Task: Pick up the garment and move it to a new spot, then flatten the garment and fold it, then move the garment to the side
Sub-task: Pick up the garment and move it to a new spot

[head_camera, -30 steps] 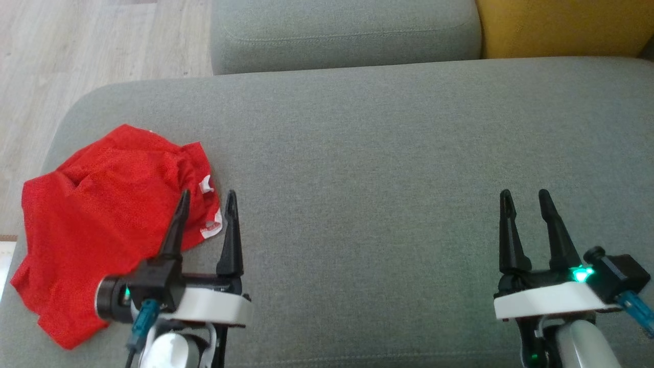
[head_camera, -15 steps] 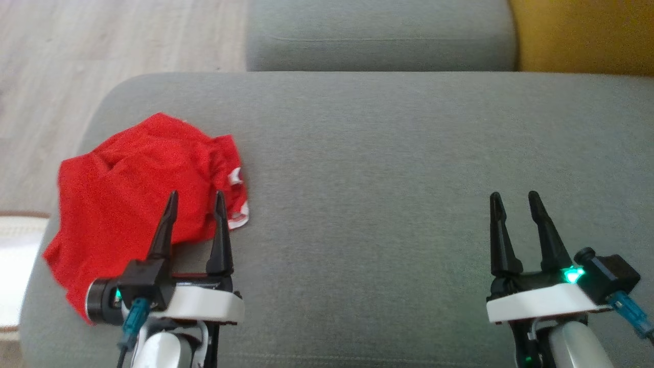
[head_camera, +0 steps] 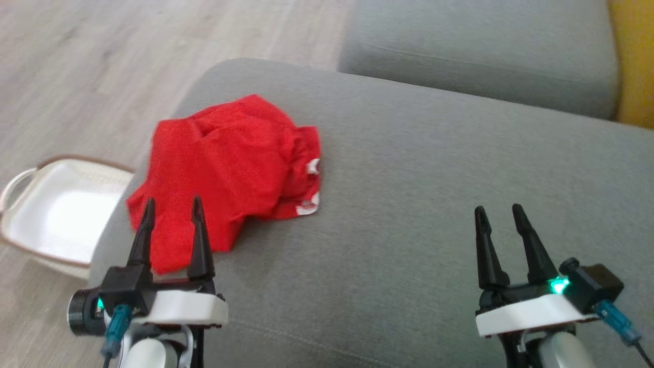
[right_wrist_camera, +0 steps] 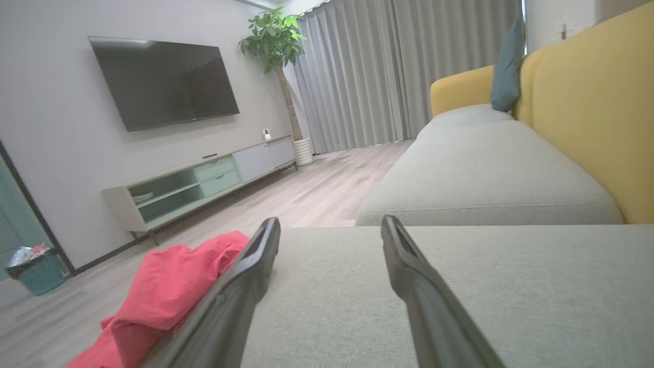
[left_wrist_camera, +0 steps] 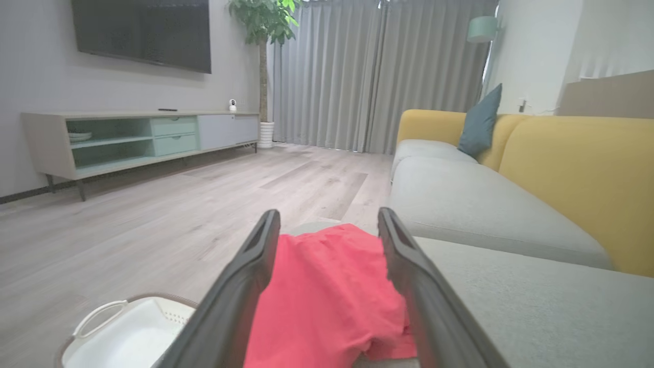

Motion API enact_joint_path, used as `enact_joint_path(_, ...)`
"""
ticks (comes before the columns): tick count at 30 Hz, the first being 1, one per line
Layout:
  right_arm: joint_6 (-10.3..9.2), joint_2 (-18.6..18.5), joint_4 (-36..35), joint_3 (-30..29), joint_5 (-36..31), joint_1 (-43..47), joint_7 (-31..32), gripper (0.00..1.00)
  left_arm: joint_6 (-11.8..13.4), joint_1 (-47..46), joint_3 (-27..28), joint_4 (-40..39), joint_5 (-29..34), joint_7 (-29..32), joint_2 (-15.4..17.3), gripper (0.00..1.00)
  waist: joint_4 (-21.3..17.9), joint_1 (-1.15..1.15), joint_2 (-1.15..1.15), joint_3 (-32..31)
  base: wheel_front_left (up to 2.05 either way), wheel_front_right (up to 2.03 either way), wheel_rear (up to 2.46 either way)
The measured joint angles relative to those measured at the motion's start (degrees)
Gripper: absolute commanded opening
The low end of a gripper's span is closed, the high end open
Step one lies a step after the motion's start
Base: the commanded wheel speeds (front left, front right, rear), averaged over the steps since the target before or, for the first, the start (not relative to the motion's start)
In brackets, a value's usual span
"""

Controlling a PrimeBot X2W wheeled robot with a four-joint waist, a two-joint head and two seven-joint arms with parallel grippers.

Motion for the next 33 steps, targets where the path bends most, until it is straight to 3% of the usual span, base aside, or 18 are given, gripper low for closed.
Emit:
enact_joint_path(13, 0.0, 0.0, 0.23, 2.11, 0.86, 0.63, 0.0, 1.0, -0.04, 0.92, 0.57, -0.71, 0.0, 0.0, 0.0, 1.0, 7.08, 0.0, 0.0, -1.18, 0.0, 0.0, 0.0)
enact_joint_path(33, 0.0, 0.0, -0.16, 2.6, 0.83, 0.34, 0.0, 1.0, -0.09, 0.5, 5.26, -1.87, 0.0, 0.0, -0.09, 1.0, 1.19, 0.0, 0.0, 1.4, 0.0, 0.0, 0.0)
